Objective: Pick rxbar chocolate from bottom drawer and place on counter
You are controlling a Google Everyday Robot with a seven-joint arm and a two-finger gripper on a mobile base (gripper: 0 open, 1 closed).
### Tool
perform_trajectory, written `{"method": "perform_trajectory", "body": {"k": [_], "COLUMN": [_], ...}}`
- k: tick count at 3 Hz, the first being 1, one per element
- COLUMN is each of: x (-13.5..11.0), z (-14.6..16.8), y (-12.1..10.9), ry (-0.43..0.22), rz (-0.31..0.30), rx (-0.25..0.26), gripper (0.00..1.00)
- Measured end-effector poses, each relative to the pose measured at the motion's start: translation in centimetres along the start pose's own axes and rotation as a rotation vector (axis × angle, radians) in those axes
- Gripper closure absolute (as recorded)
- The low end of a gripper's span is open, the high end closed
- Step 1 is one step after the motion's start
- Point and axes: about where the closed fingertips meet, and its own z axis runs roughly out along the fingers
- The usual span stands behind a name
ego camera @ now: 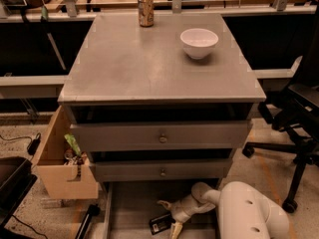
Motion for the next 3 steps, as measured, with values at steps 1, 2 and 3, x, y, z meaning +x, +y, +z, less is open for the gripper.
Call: {"method": "perform_trajectory", "body": {"k": [1,2,3], "x": [0.66,1.21,0.78], "z": [0.85,1.63,1.29], "y": [-0.32,-0.36,-0.35], "ry": [0.001,0.004,0.004], "rz": [0.023,0.042,0.042], "rx": [0.004,0.003,0.003], "gripper": [0.0,0.19,0.41]}}
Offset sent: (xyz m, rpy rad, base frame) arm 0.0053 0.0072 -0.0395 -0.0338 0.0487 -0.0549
